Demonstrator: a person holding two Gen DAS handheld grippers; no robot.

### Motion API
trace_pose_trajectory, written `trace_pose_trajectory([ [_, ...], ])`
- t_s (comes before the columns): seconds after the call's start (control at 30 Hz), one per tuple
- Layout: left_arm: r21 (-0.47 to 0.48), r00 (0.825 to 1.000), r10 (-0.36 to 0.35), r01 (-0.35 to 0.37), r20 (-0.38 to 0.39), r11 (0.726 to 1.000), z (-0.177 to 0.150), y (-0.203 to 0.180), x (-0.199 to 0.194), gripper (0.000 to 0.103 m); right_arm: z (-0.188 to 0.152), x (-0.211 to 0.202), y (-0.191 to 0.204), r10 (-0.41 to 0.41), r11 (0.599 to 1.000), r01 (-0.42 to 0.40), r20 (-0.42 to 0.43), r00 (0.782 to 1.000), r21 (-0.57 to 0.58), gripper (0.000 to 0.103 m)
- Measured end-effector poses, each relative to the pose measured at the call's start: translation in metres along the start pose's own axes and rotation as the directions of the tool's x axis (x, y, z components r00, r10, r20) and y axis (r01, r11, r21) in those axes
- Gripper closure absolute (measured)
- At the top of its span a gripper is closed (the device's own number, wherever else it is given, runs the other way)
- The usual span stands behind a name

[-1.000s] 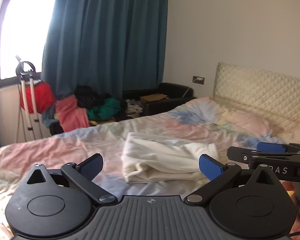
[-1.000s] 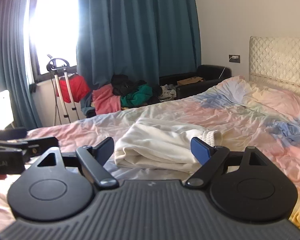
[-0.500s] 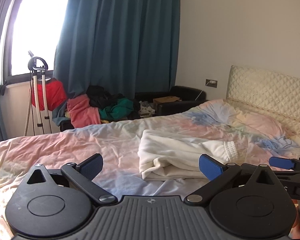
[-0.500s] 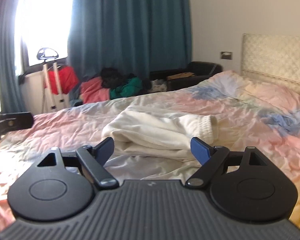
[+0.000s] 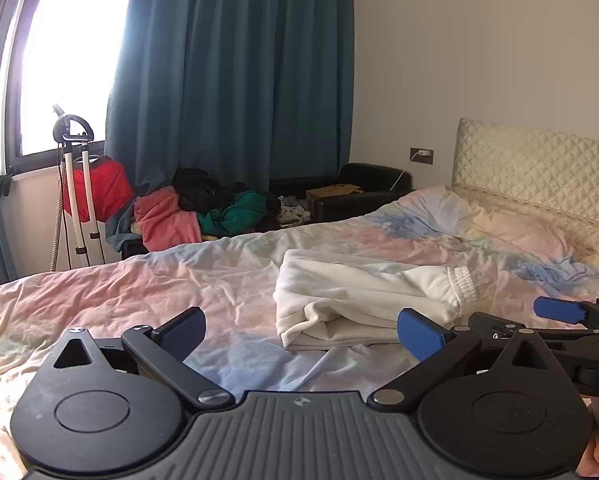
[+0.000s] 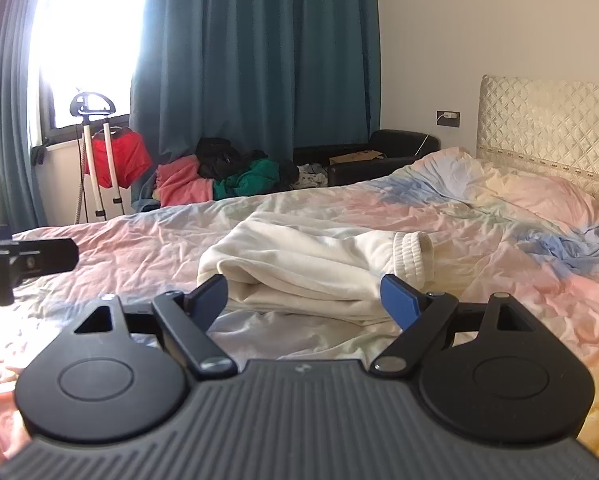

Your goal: Fold clothes

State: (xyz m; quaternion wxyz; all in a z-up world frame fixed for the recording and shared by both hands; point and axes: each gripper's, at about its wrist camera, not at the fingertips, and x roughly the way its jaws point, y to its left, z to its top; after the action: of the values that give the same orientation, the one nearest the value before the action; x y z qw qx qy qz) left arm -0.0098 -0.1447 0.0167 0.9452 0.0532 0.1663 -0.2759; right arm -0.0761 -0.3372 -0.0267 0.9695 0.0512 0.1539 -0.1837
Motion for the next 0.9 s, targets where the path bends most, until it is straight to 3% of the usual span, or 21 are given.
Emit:
trace_pose_trajectory([
  [0.9,0.007,1.000,0.024,-0.024,0.005,1.000,0.0012,0.0025,-0.0091,0.000,-0.0010,0.0006,0.0034,0.011,1.000,-0.012,-0.019,1.000,-0.001,0.018],
])
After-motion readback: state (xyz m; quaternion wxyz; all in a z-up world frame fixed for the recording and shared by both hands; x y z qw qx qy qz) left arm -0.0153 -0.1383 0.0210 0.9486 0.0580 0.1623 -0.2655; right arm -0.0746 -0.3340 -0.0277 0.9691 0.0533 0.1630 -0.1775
